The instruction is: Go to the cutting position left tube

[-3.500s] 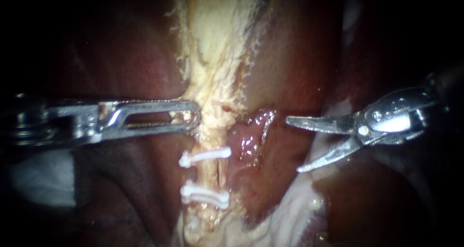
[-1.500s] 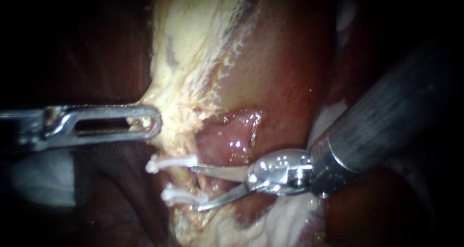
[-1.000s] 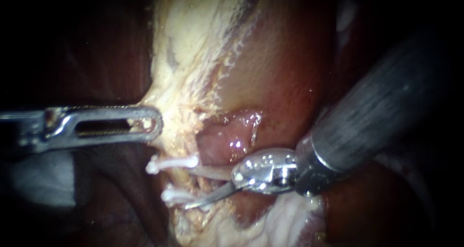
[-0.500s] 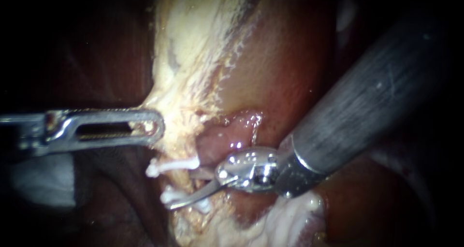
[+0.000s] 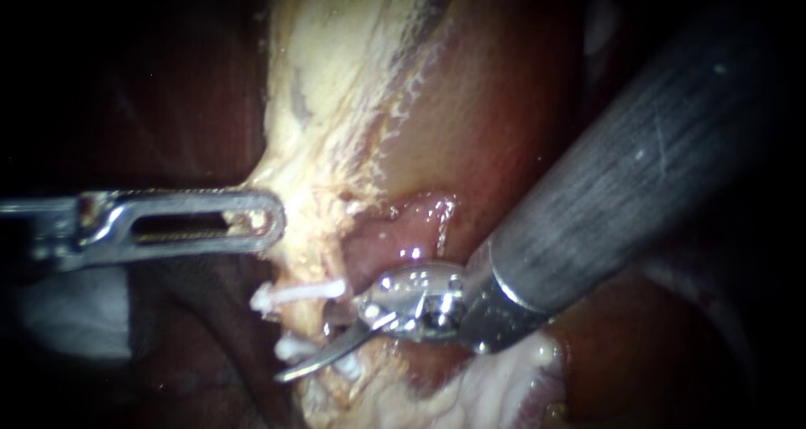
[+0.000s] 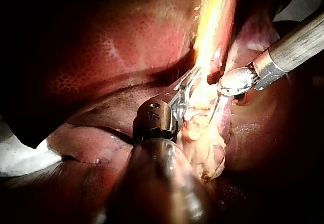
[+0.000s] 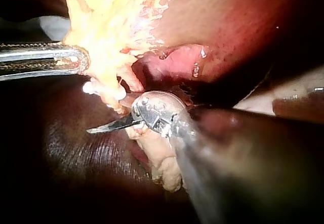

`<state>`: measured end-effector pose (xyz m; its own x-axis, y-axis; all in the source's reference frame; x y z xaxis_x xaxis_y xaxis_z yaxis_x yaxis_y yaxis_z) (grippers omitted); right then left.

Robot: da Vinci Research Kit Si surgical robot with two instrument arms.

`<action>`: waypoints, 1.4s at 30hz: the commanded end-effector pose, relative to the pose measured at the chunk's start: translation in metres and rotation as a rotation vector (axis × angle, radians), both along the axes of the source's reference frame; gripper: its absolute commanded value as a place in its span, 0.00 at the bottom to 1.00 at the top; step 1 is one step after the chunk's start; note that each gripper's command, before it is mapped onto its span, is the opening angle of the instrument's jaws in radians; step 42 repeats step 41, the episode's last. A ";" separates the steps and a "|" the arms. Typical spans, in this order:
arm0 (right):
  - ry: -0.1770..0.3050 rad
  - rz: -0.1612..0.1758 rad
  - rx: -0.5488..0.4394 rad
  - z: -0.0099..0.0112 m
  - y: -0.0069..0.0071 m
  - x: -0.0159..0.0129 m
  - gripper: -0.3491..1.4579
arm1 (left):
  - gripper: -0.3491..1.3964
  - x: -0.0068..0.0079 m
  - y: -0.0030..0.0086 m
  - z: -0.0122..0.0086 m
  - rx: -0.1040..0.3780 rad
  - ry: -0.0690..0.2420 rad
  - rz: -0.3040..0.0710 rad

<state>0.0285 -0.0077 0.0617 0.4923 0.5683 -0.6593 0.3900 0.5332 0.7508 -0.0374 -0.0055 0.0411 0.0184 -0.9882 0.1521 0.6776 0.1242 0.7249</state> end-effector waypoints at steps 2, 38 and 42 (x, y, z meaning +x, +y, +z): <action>0.003 -0.001 -0.001 0.0001 0.0000 0.0001 0.96 | 0.00 0.0000 0.0000 0.0001 0.000 -0.001 0.001; -0.044 -0.008 0.125 0.0026 -0.0002 0.0031 0.94 | 0.00 -0.0002 0.0000 0.0001 0.000 0.000 0.000; -0.044 -0.008 0.125 0.0026 -0.0002 0.0031 0.94 | 0.00 -0.0002 0.0000 0.0001 0.000 0.000 0.000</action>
